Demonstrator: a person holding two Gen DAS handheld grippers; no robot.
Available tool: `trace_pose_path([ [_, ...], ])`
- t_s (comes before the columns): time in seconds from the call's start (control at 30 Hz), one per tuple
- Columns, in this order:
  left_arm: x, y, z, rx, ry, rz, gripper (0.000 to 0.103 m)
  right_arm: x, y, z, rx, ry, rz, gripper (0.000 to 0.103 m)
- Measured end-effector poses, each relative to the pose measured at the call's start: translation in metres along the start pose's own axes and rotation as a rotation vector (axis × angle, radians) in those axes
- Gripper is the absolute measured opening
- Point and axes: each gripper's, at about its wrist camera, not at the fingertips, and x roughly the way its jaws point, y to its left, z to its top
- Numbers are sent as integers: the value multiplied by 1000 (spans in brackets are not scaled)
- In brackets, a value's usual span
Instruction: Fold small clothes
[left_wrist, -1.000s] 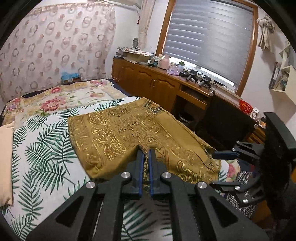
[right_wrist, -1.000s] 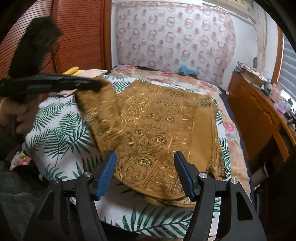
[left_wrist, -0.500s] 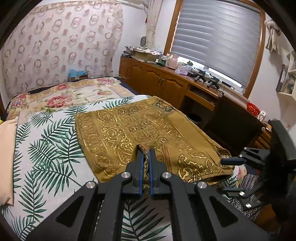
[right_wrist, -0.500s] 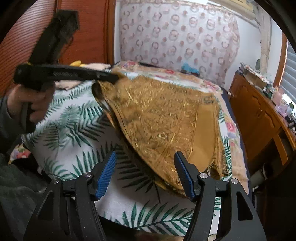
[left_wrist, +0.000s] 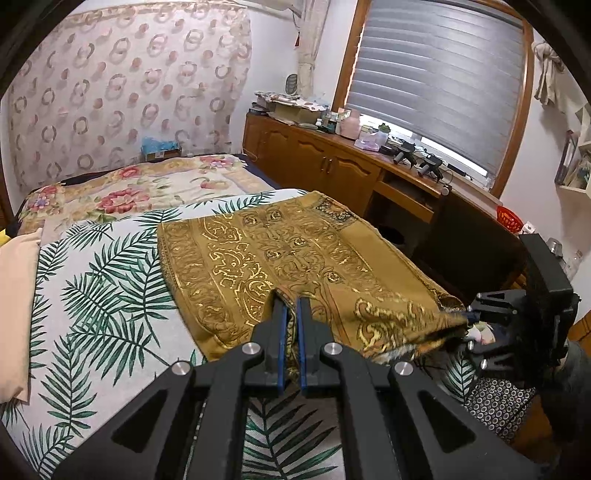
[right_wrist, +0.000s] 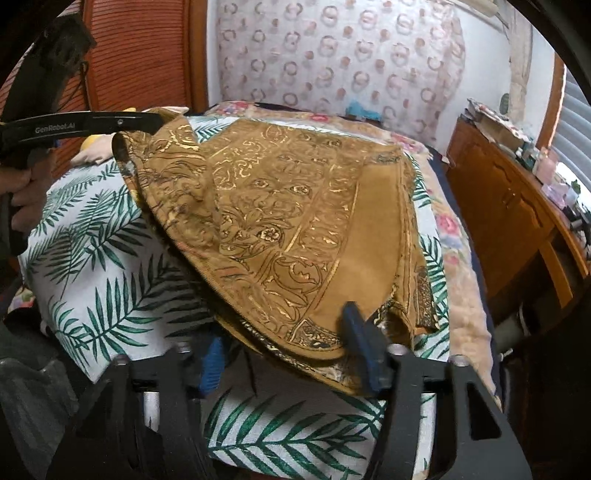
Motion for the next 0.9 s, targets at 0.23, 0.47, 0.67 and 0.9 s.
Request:
trace_pose_path([
  [0.23,-9,5,3,-9,-18,27,2,-9,3,20,-39,-68,-22,7],
  [0.47,-12,25,20,-23,-44,68,3,-15,-14,82,-53,-174,-51,5],
  [0.67,8,51,34,-53,-25,85,4,8,-27,124,-83,-204,-57,5],
  [0.9,38,78,40,-88,46,79,15,64,-52,141,-75,-153,-2,5],
])
